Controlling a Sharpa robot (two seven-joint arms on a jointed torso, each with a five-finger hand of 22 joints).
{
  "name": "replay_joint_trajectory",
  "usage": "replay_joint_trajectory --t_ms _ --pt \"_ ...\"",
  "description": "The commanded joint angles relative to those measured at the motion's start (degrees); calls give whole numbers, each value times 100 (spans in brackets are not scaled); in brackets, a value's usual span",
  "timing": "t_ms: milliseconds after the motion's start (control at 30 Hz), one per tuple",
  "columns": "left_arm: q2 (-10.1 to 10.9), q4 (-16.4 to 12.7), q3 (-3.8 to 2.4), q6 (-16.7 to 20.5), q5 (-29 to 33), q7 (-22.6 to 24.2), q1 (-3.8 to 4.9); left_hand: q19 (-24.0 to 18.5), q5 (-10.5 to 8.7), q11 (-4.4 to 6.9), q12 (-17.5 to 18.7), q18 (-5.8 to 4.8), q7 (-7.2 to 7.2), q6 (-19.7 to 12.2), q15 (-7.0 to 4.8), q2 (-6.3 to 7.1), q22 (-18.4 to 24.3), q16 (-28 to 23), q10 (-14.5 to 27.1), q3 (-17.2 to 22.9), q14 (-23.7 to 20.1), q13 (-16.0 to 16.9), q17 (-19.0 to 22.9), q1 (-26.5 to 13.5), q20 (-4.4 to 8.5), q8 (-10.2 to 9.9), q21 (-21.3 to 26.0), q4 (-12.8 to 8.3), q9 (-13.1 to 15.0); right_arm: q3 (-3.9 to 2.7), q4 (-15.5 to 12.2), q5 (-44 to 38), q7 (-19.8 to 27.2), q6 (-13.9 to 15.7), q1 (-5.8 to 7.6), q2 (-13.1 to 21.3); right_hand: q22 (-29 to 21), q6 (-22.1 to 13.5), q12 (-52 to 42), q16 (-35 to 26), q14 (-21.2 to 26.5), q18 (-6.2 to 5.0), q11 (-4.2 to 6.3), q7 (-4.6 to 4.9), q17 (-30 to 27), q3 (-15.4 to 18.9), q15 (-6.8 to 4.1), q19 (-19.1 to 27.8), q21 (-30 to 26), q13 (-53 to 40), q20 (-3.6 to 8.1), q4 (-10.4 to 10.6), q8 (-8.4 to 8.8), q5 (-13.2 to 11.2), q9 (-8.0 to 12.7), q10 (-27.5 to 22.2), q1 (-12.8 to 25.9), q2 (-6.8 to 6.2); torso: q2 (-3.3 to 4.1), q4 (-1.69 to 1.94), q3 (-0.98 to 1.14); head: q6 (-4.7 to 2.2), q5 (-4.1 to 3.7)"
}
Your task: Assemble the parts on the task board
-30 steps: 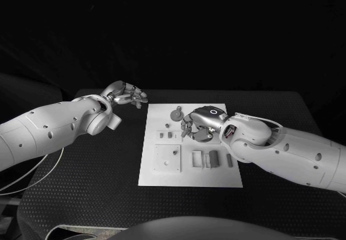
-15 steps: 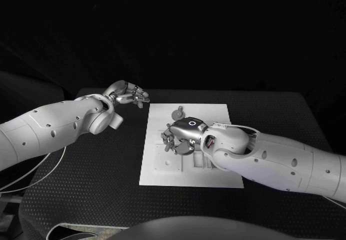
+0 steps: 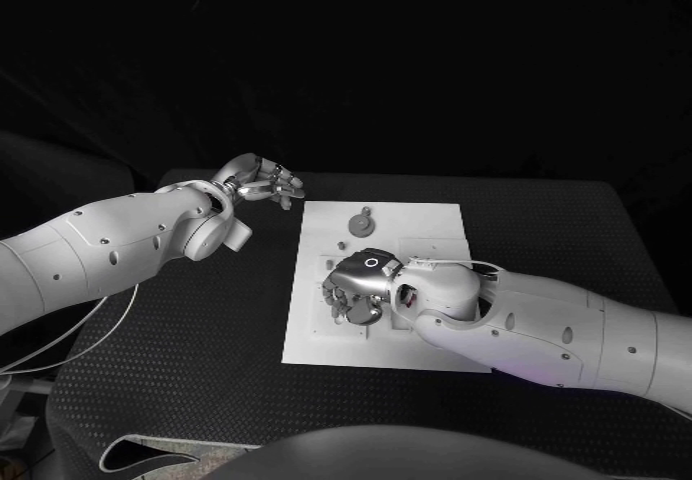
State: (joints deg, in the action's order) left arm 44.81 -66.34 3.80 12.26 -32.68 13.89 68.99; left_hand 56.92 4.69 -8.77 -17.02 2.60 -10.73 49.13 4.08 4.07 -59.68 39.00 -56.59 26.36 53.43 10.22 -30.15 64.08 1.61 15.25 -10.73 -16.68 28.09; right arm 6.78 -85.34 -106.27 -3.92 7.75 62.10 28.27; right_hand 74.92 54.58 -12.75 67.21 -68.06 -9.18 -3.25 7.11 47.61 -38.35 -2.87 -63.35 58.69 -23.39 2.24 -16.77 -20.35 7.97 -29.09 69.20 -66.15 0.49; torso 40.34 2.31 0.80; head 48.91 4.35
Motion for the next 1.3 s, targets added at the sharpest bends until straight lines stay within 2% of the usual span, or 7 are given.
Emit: replay_joint_trajectory --t_ms 33,200,400,533,967,1300 --pt "-1 -8 -5 -41 45 51 8 36 -5 17 -29 93 17 -24 9 10 -10 -38 9 -28 23 -10 -11 -58 -9 18 24 0 -5 6 -2 -355 -63 -145 -5 2 105 144 33 -2 13 -582 -3 -8 -6 -21 -18 10 29 4 14 -11 -92 -5 -125 18 -11 5 0 -9 2 25 23" --pt "-8 -16 -5 -49 45 46 9 37 -5 17 -30 93 17 -24 10 10 -10 -40 9 -29 23 -11 -13 -58 -9 18 24 0 -6 44 1 -367 -60 -156 -5 -19 105 145 33 -2 13 -582 -3 -8 -6 -21 -18 11 29 4 14 -11 -91 -2 -126 19 -12 1 -1 -10 -2 33 24" --pt "-16 -14 -5 -49 45 48 9 37 -5 17 -30 92 16 -26 10 11 -11 -42 10 -29 23 -12 -15 -58 -9 18 25 0 -7 62 33 -400 -56 -153 -33 -63 105 147 32 -2 13 -582 -3 -8 -5 -23 -18 12 29 4 14 -11 -91 2 -127 21 -13 0 0 -8 5 41 28" --pt "-15 -13 -5 -51 45 48 9 37 -5 17 -31 92 15 -28 10 11 -11 -44 11 -29 23 -13 -17 -59 -9 18 26 1 -8 73 79 -400 -47 -166 -55 -84 105 147 33 -3 13 -582 -3 -8 -5 -23 -18 12 29 4 14 -10 -91 5 -128 21 -13 -1 -1 -4 2 51 25" --pt "-14 -14 -5 -51 45 46 9 37 -6 16 -33 92 15 -30 10 11 -12 -48 11 -29 24 -16 -23 -61 -9 19 28 1 -10 82 126 -398 -38 -199 -83 -88 104 149 34 -4 13 -582 -3 -8 -4 -25 -19 13 29 5 14 -9 -89 9 -129 23 -11 -1 -1 -5 -2 63 25" --pt "-19 -8 -5 -60 45 41 9 37 -6 16 -35 92 14 -32 10 10 -13 -53 13 -30 24 -19 -28 -64 -9 20 30 2 -12 83 91 -361 -35 -215 -86 -48 103 149 35 -5 13 -582 -3 -8 -4 -25 -19 13 29 5 14 -9 -87 12 -130 24 -8 -1 -1 -9 4 64 19"
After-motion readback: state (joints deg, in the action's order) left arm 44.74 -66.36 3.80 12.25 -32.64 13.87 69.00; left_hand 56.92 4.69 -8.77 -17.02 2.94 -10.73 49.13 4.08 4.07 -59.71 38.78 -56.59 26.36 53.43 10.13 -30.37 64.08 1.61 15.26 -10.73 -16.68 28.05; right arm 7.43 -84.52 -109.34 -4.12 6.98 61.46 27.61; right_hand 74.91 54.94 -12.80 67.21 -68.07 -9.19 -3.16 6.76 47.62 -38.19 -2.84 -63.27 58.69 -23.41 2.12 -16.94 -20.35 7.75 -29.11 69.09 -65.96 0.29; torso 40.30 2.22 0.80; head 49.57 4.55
